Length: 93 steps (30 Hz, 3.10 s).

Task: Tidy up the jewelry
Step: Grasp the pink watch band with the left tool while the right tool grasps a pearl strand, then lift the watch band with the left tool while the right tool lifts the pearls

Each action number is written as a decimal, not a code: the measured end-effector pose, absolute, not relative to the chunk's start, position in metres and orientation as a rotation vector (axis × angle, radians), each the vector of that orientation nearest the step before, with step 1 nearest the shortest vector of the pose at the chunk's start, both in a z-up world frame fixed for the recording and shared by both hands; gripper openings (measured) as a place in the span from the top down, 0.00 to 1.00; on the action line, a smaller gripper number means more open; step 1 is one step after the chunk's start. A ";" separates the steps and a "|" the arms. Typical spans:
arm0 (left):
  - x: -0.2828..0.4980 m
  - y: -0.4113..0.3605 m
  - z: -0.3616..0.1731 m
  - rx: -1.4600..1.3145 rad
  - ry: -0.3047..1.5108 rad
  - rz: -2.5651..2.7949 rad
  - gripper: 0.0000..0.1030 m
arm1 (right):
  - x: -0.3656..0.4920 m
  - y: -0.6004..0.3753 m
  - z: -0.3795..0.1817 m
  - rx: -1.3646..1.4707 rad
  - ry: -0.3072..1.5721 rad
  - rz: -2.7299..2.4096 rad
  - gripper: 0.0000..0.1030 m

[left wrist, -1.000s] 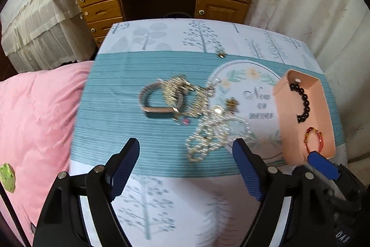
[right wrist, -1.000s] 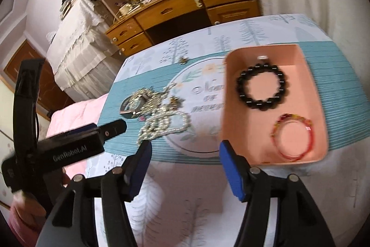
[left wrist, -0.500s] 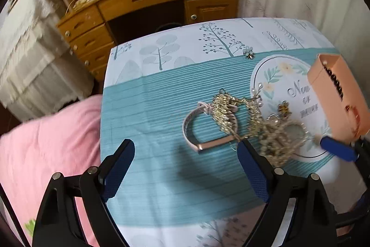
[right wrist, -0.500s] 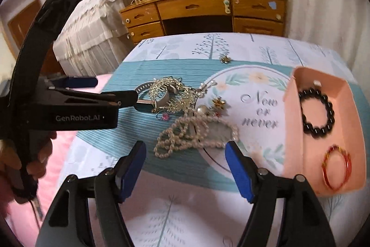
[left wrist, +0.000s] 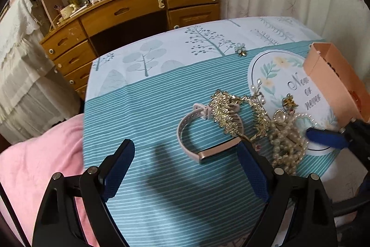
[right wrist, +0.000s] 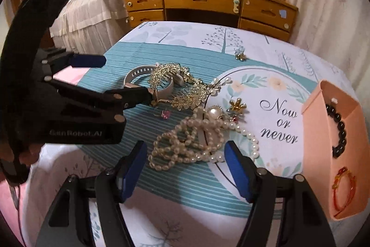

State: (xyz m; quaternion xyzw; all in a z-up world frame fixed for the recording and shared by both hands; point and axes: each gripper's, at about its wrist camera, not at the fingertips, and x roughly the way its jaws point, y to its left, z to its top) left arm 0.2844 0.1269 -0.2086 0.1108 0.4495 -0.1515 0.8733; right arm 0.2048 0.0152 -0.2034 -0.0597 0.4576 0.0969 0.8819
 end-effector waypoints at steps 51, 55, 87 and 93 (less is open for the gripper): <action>0.243 0.132 -0.202 0.011 0.942 -0.359 0.76 | 0.174 -0.054 -0.102 0.339 0.898 0.366 1.00; 0.236 0.132 -0.192 -0.011 0.938 -0.353 0.76 | 0.168 -0.062 -0.083 0.312 0.858 0.370 1.00; 0.208 0.134 -0.176 -0.100 1.014 -0.384 0.87 | 0.183 -0.026 -0.202 0.110 1.180 0.195 0.96; 0.197 0.113 -0.184 -0.019 1.065 -0.472 0.67 | 0.179 -0.040 -0.190 0.203 1.165 0.201 0.96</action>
